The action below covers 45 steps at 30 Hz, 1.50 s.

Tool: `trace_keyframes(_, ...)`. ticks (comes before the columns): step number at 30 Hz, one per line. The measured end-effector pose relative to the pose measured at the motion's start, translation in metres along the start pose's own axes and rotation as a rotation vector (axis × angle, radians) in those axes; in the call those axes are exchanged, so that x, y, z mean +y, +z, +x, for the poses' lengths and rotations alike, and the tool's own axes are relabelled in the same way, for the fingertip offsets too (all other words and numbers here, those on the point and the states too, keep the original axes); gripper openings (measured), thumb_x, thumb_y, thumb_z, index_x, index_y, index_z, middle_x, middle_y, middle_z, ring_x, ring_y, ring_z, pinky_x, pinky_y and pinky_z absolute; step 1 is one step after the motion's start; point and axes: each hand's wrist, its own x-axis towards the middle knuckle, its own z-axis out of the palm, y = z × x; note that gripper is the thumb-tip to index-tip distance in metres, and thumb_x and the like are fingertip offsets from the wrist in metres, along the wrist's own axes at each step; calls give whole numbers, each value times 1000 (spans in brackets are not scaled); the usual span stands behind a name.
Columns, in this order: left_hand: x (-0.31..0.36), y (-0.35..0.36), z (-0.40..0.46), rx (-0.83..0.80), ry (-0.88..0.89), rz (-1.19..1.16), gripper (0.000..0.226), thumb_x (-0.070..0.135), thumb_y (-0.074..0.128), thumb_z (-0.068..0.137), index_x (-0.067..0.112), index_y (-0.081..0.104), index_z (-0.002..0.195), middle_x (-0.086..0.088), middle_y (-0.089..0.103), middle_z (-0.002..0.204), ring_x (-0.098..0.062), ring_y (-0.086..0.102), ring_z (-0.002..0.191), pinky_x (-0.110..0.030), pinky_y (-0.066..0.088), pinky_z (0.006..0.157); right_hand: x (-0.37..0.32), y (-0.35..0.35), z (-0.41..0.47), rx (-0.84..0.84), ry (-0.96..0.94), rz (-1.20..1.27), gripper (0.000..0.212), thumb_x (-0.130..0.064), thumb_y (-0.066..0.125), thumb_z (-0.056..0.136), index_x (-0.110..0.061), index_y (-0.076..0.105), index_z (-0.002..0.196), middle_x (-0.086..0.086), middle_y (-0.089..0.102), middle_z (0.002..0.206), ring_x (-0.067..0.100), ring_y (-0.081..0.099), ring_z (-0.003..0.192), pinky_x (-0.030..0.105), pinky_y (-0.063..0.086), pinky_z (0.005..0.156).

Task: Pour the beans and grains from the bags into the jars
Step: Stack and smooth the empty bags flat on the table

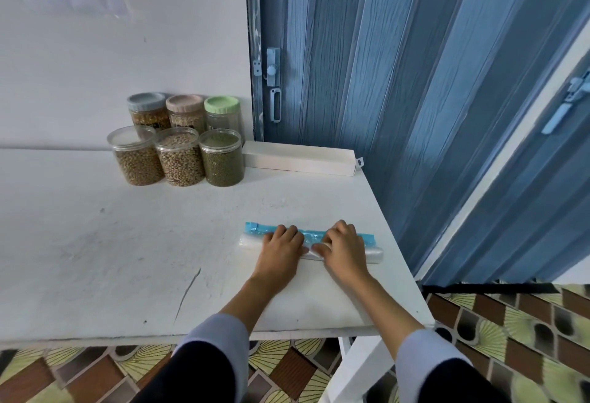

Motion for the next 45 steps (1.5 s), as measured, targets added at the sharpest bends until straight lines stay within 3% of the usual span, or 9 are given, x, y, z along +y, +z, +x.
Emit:
trace_keyframes(8, 4, -5, 18, -30, 2, 78, 29, 21, 36, 100, 10, 62, 98, -5, 61, 103, -25, 51, 103, -36, 32, 84, 9, 6, -12, 135, -203, -23, 19, -21, 83, 69, -8, 70, 72, 3, 61, 72, 27, 58, 71, 33, 43, 58)
trace_keyframes(12, 6, -8, 26, -59, -37, 161, 30, 24, 32, 103, 10, 57, 109, -4, 55, 112, -25, 45, 109, -34, 30, 89, 3, 3, 2, 68, -86, 66, 17, -20, 68, 87, -3, 73, 85, 8, 63, 87, 27, 54, 90, 29, 33, 71)
trace_keyframes(17, -4, -4, 14, 34, 180, 140, 4, 11, 55, 80, 14, 54, 82, -4, 58, 79, -26, 54, 73, -32, 34, 67, 8, -6, 20, -133, 134, 288, 18, -28, 71, 84, -11, 70, 91, 6, 68, 97, 23, 60, 96, 33, 46, 83)
trace_keyframes(20, -14, 4, 13, 32, 211, 84, 14, 14, 56, 82, 7, 64, 92, -8, 65, 91, -27, 58, 81, -34, 38, 78, 7, -8, 31, -206, 210, 287, 19, -31, 70, 85, -16, 59, 91, 5, 65, 101, 23, 58, 98, 34, 44, 83)
trace_keyframes(28, -19, -2, 21, -93, 230, 157, 33, 31, 46, 86, 10, 69, 92, -4, 70, 89, -23, 66, 76, -29, 42, 78, 24, -9, 19, -209, -176, 100, 48, -44, 73, 78, -10, 59, 108, 3, 48, 110, 20, 41, 105, 32, 35, 87)
trace_keyframes(31, -27, -5, 29, -102, 301, 178, 16, 19, 71, 78, 12, 68, 92, -4, 66, 83, -22, 63, 72, -28, 51, 66, 27, -12, 24, -240, -247, 14, 44, -38, 66, 86, -7, 56, 115, 6, 48, 114, 23, 41, 110, 33, 38, 86)
trace_keyframes(36, -36, -16, 53, -216, 372, 362, 38, 27, 89, 55, 15, 66, 83, -1, 60, 72, -17, 59, 62, -23, 47, 49, 25, -13, 39, -276, -316, -176, 37, -32, 53, 96, 0, 55, 115, 14, 47, 116, 27, 43, 112, 32, 31, 69)
trace_keyframes(40, -43, -24, 83, -423, 355, 398, 27, 18, 58, 92, 3, 54, 115, -15, 58, 110, -29, 54, 102, -35, 43, 84, 31, -18, 62, -317, -434, -285, 31, -27, 44, 100, -1, 51, 115, 13, 43, 118, 27, 41, 109, 32, 30, 65)
trace_keyframes(45, -65, -24, 124, -524, 278, 414, 29, 7, 46, 91, 4, 47, 119, -14, 53, 117, -29, 47, 107, -36, 39, 86, 38, -21, 105, -370, -485, -270, 28, -22, 40, 101, 0, 51, 115, 14, 43, 116, 27, 39, 108, 37, 41, 73)
